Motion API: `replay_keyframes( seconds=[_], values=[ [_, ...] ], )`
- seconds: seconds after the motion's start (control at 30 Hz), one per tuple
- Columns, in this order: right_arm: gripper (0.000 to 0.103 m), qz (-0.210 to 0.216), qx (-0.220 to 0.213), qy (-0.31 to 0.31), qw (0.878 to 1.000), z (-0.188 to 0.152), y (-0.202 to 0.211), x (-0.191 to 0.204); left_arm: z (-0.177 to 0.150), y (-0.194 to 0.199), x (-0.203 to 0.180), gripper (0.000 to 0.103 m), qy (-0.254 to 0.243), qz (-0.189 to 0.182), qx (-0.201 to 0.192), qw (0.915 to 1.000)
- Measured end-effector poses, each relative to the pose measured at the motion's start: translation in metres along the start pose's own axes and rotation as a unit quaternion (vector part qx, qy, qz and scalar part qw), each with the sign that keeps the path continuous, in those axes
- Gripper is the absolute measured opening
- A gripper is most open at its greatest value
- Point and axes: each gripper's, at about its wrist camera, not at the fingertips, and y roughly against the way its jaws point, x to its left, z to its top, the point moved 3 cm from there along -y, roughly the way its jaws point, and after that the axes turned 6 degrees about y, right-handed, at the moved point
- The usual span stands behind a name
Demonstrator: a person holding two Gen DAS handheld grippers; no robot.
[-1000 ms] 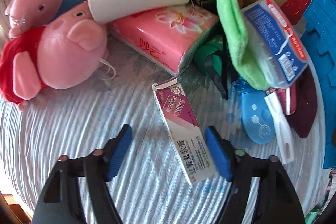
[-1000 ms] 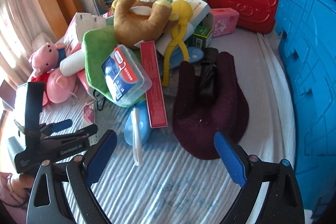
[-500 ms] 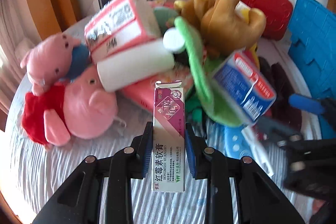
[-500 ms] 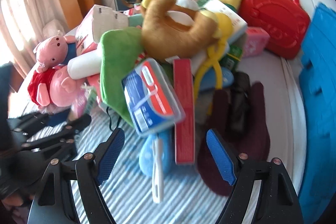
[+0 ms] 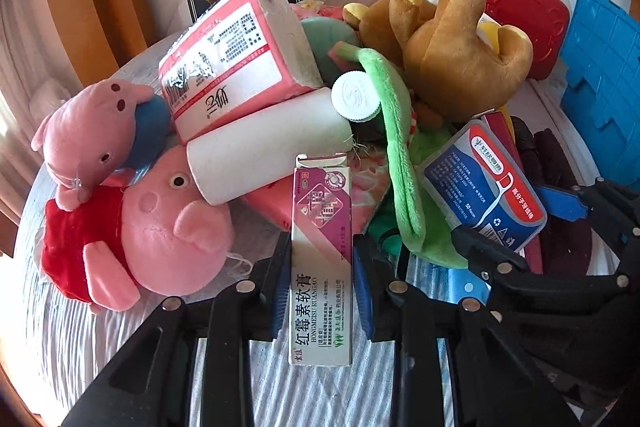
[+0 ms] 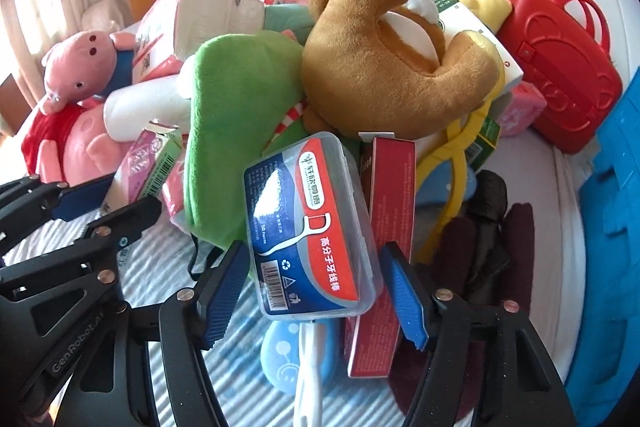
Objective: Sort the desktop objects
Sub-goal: 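Grasp the pink-white ointment box with left tool while right tool grasps the clear plastic box, then lift both held items and carry them over the blue crate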
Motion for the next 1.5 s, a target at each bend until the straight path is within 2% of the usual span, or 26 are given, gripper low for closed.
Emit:
replay_keyframes(
  seconds=[0.23,0.57,0.83,1.03,1.27,1.4,1.5],
  values=[
    [0.065,0.021,-0.038,-0.037,0.998,-0.004,0.038,-0.012,0.006,0.031,-0.012,0.028,-0.009,-0.008,-0.038,0.9992],
    [0.064,-0.006,-0.096,-0.045,0.994,-0.007,0.108,-0.027,0.010,0.088,-0.041,0.028,-0.027,-0.031,-0.084,0.9956],
    [0.064,-0.049,-0.167,-0.055,0.983,-0.007,0.189,-0.054,0.023,0.146,-0.083,0.028,-0.052,-0.060,-0.148,0.9858],
    [0.064,-0.102,-0.220,-0.081,0.967,-0.019,0.265,-0.099,0.038,0.199,-0.146,0.028,-0.084,-0.101,-0.208,0.9694],
    [0.064,-0.183,-0.272,-0.121,0.937,-0.059,0.357,-0.174,0.050,0.265,-0.259,0.028,-0.138,-0.159,-0.259,0.9425],
    [0.064,-0.233,-0.283,-0.152,0.918,-0.094,0.402,-0.226,0.054,0.292,-0.331,0.028,-0.161,-0.202,-0.250,0.9330],
    [0.064,-0.255,-0.267,-0.170,0.914,-0.122,0.415,-0.265,0.051,0.301,-0.383,0.027,-0.176,-0.245,-0.219,0.9280]
  ],
)
